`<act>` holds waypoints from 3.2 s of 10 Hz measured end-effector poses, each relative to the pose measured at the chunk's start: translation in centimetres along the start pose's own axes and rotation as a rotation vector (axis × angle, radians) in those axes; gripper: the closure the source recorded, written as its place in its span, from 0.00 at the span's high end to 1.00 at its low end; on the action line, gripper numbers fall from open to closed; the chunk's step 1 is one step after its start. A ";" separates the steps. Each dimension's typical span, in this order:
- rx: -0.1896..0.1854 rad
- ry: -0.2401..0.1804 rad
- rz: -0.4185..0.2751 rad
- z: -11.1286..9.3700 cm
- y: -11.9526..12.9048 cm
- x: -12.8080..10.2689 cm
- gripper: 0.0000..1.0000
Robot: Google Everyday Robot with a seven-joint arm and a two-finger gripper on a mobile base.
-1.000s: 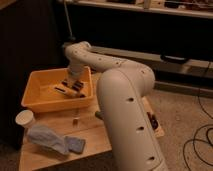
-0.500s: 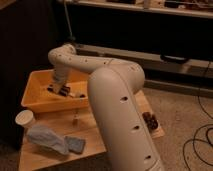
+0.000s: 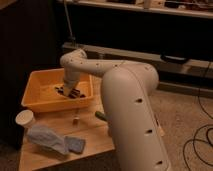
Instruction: Wipe tray with eraser
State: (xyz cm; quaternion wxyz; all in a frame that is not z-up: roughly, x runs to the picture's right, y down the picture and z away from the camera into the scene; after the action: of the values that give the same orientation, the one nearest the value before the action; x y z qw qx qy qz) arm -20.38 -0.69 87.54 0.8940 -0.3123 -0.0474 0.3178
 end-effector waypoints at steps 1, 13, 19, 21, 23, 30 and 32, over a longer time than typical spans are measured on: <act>0.014 0.002 0.025 -0.2 -2.2 0.7 0.00; -0.052 -0.063 -0.023 -1.3 1.7 -3.1 0.00; -0.108 0.000 -0.072 0.2 3.2 3.6 0.00; -0.100 0.020 -0.055 0.9 2.0 4.1 0.00; -0.083 0.035 -0.008 1.0 -0.9 4.5 0.00; -0.037 0.060 0.072 0.8 -8.0 2.0 0.00; -0.059 0.045 0.032 1.0 -5.9 0.4 0.00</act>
State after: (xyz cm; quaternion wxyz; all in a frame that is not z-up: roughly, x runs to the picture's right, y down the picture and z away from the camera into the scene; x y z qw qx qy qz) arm -17.15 -3.44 91.81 0.8801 -0.3462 -0.0314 0.3234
